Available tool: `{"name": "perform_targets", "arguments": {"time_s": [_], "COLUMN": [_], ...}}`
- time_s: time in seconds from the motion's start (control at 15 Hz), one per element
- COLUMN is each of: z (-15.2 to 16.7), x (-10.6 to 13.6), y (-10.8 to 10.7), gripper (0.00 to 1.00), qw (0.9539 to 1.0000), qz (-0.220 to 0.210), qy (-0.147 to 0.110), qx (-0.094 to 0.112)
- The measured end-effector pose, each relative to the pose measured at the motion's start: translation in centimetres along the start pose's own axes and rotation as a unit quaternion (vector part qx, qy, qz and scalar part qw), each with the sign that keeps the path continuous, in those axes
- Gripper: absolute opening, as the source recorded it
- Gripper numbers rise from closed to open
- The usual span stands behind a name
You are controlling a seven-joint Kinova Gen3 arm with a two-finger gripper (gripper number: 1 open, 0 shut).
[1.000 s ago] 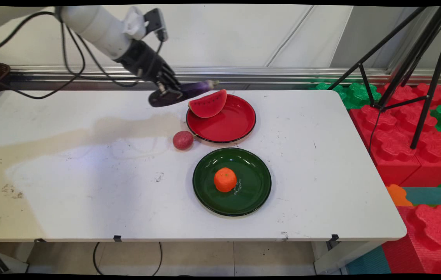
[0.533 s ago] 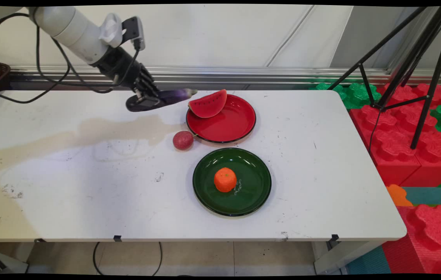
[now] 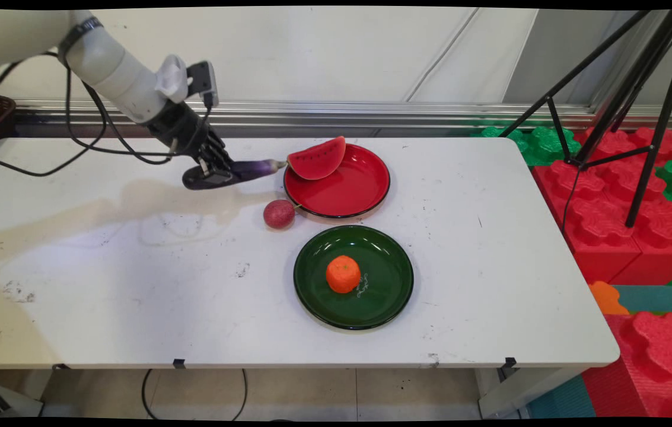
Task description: Place the picked object on the table
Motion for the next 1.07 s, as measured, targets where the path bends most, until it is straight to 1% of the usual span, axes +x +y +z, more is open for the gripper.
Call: {"name": "perform_targets", "arguments": {"time_s": [0.47, 0.87, 0.93, 1.07], "z": [4.3, 6.9, 7.1, 7.4], "x": [-1.4, -1.9, -2.0, -2.1], "y": [-0.7, -1.3, -1.4, -1.6], "gripper": [0.0, 0.0, 1.0, 1.0], "qw": [0.9995, 0.9993, 0.9993, 0.9994], "qz": [-0.021, -0.027, -0.027, -0.024], "qy": [-0.02, -0.021, -0.02, -0.018], "qx": [-0.01, -0.015, -0.017, -0.02]}}
